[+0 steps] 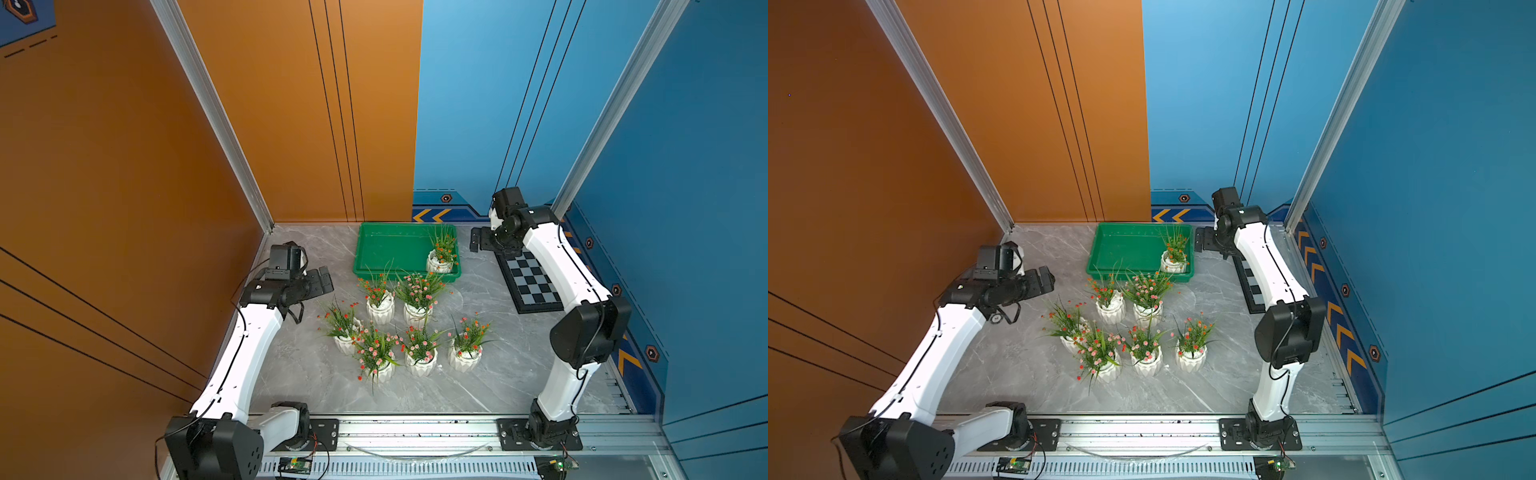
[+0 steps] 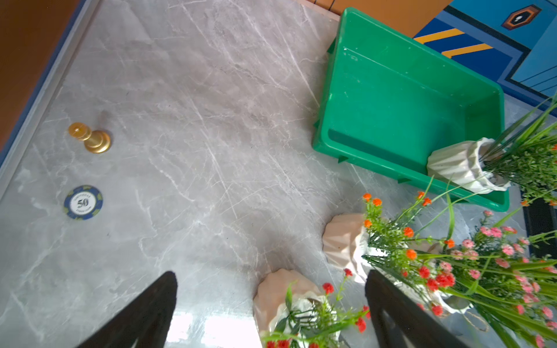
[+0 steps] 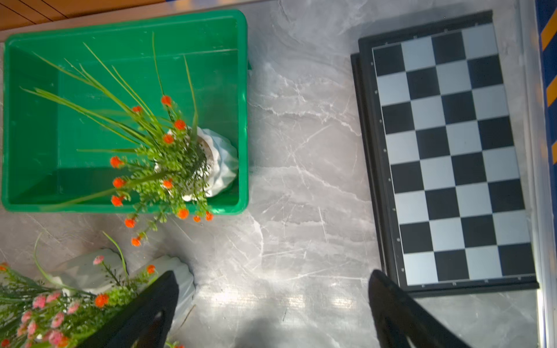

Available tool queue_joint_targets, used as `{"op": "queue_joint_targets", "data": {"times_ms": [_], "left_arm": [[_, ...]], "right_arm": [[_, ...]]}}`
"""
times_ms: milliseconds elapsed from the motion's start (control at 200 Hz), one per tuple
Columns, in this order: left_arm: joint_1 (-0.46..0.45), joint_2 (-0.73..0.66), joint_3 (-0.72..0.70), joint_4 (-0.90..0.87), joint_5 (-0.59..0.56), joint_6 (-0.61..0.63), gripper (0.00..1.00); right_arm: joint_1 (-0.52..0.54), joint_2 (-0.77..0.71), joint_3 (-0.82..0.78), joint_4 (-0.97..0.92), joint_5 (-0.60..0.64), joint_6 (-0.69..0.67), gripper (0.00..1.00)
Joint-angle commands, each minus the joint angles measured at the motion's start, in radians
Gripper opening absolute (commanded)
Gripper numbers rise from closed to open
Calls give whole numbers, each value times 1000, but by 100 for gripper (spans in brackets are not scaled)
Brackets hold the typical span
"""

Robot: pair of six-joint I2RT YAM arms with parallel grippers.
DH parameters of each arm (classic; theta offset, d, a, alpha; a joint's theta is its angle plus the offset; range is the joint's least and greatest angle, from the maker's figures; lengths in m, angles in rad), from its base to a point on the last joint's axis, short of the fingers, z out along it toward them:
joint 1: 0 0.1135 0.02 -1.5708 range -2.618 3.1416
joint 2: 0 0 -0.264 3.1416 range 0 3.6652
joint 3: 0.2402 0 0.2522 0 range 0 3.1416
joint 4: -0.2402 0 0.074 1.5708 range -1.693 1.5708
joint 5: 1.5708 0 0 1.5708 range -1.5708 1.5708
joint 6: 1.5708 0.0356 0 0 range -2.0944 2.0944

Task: Put the potted gypsophila into the storage box
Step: Place the baby's breath potted plant at the storage box, then pick up the baby's breath potted plant from the center of the board.

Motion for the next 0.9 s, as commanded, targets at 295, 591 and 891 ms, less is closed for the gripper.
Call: {"op": "queue_joint_targets", "data": {"times_ms": [295,591,891], "left_arm": [[69,-213,-216,-235,-53,-233,98],[75,-373,-258,-424,-83,-357,99],[45,-344,-341,-424,-47,-431,99]], "right_arm": [[-59,-266,-470,132,-111,-17,100],[-94,-302,-583,155,-127,-19,100],[-100,-284,-597,174,-143,-18,100]]}}
